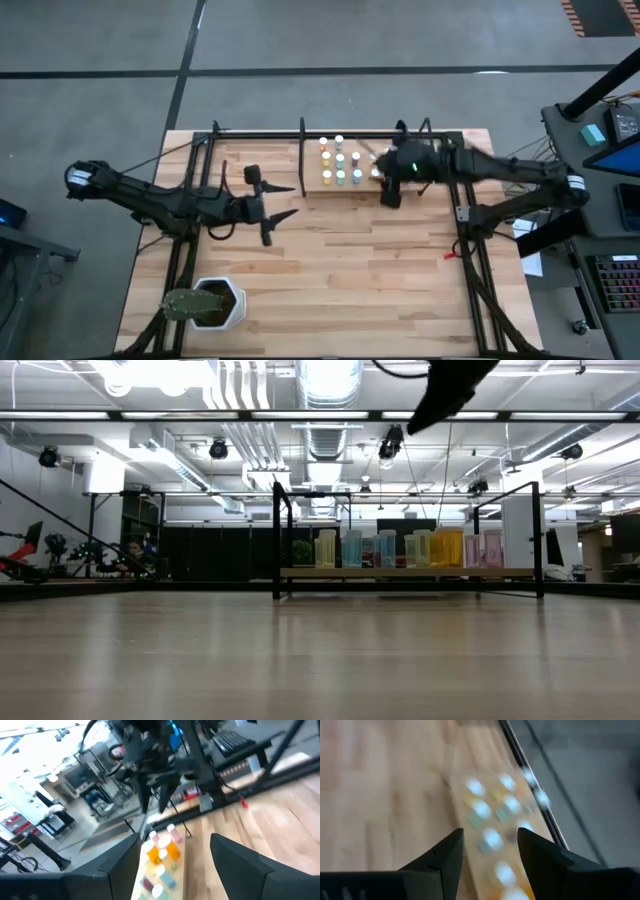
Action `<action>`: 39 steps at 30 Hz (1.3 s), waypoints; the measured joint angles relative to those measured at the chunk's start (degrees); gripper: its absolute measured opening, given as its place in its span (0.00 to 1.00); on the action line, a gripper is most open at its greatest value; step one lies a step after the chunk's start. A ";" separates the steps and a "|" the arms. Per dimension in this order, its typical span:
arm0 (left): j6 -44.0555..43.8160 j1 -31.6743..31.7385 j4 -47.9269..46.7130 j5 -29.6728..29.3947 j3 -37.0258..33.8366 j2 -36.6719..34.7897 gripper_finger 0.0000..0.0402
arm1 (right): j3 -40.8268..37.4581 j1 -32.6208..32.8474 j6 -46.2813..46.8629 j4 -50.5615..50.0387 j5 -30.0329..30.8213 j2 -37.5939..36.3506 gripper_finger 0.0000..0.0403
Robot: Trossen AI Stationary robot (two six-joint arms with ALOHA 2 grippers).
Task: Pick and place medicine bottles onto shelf by color
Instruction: Return to Home Position
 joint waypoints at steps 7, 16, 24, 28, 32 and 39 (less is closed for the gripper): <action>-5.53 -5.79 -21.23 0.06 -0.70 -12.74 0.45 | -21.07 10.72 -11.77 32.47 -0.58 -11.72 0.44; -4.18 -9.32 -19.41 3.53 -12.55 -30.86 0.19 | -42.01 9.29 -18.89 61.52 -11.93 -25.66 0.44; -2.73 -9.25 -14.87 3.50 -22.98 -46.08 0.05 | -48.74 3.36 -17.67 62.44 -17.08 -36.89 0.44; -2.68 -9.23 -13.37 3.08 -26.08 -52.79 0.01 | -51.56 1.18 -16.35 62.53 -17.69 -41.21 0.44; -2.71 -9.23 -13.22 3.11 -29.55 -57.58 0.00 | -54.88 0.27 -17.12 65.55 -17.82 -43.99 0.43; -2.80 -9.23 -12.75 1.98 -32.82 -55.34 0.00 | -58.79 -0.21 -16.99 66.56 -18.18 -48.52 0.43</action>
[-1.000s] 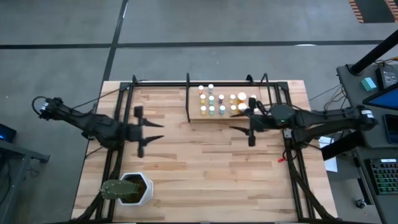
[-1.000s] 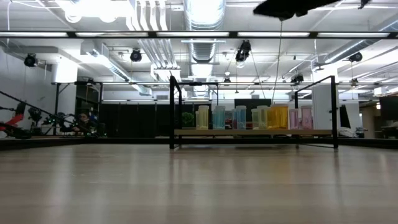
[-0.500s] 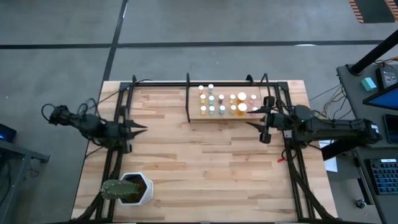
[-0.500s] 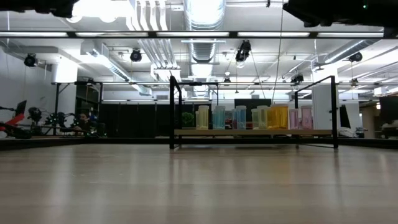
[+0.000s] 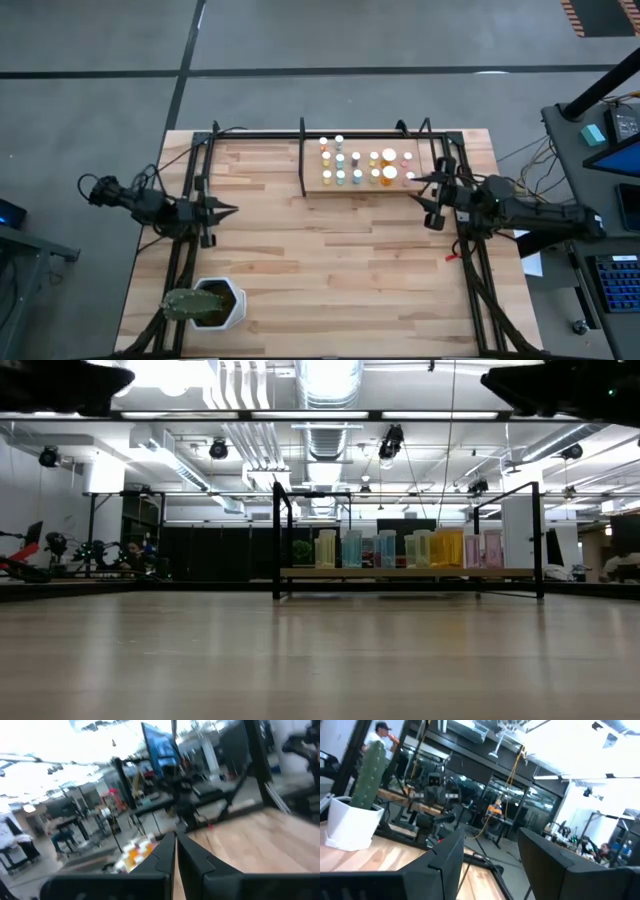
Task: Pick and place medicine bottles onto shelf by color
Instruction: Return to Home Position
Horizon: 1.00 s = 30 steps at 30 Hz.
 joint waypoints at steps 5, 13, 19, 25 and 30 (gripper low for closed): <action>0.04 0.00 1.00 0.40 -2.36 -0.80 0.00 | -4.67 0.00 0.72 4.12 -1.57 -3.18 0.43; 1.67 0.01 4.32 0.44 -7.52 -1.89 0.00 | -8.72 -0.04 2.05 10.22 -6.12 -7.37 0.43; 1.23 0.02 8.72 0.34 -10.98 -1.81 0.00 | -8.76 -0.02 8.70 9.55 -9.11 -6.67 0.43; 1.21 0.02 10.19 -0.45 -11.52 -1.64 0.00 | -8.76 -0.02 14.96 9.59 -6.49 -6.67 0.44; 1.21 0.02 10.12 -0.45 -11.59 -0.56 0.00 | -8.78 -0.02 16.47 9.61 -6.40 -6.67 0.44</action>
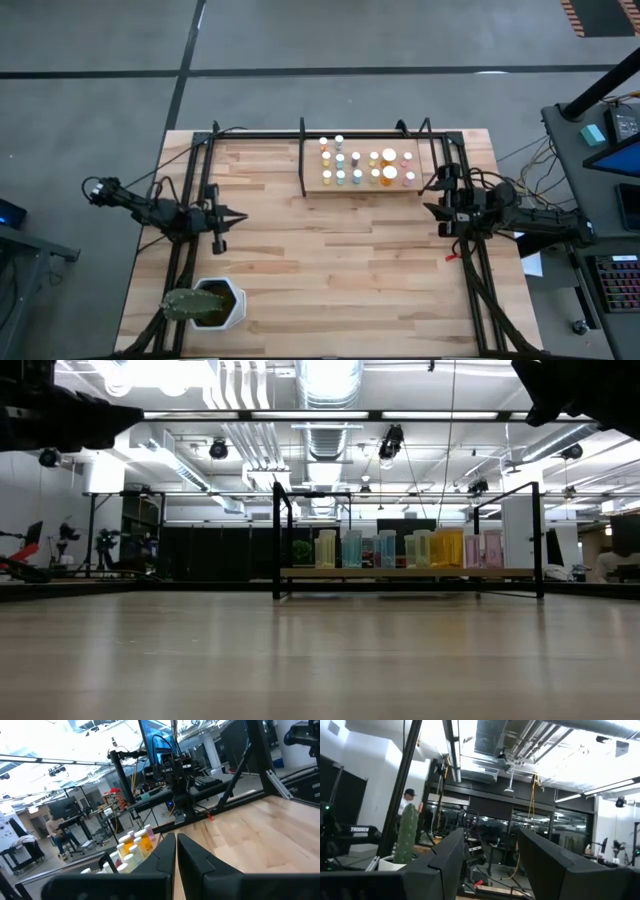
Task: Pick and place medicine bottles onto shelf by color
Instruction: Return to Home Position
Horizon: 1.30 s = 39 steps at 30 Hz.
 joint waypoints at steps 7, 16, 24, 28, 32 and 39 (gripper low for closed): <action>0.00 0.00 -0.03 0.02 -0.02 1.32 0.00 | 0.00 0.00 -0.07 -0.02 0.05 0.00 0.44; 0.00 0.00 -0.09 0.02 -0.04 2.21 0.00 | -0.02 0.00 -0.30 -0.02 0.09 0.00 0.44; 0.00 0.00 -0.06 0.02 -0.07 2.51 0.00 | -0.02 0.00 -0.31 -0.02 0.09 0.00 0.45; 0.00 0.00 -0.05 0.02 -0.07 2.49 0.00 | -0.04 0.00 -0.31 -0.02 0.09 0.00 0.45; 0.00 0.00 -0.04 0.02 -0.09 2.53 0.00 | -0.04 0.00 -0.32 -0.02 0.09 0.00 0.44; 0.00 0.00 -0.06 0.04 -0.09 2.53 0.00 | -0.04 0.00 -0.33 -0.02 0.09 0.00 0.44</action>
